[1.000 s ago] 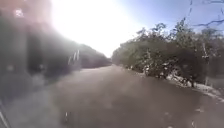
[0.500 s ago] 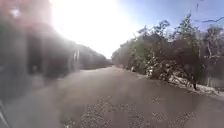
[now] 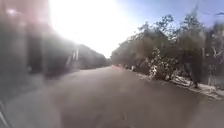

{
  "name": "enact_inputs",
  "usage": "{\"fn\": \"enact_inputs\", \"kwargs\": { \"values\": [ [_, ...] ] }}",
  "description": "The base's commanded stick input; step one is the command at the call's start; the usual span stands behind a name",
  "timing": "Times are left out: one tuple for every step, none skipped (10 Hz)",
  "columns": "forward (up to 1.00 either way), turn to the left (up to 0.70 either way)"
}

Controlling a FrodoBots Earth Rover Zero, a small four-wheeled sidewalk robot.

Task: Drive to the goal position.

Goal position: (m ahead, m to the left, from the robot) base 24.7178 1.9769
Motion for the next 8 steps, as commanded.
{"fn": "enact_inputs", "kwargs": {
  "values": [
    [1.00, 0.00],
    [1.00, 0.00],
    [1.00, 0.00],
    [1.00, 0.23],
    [1.00, 0.12],
    [1.00, 0.01],
    [1.00, 0.00],
    [1.00, 0.00]
  ]
}}
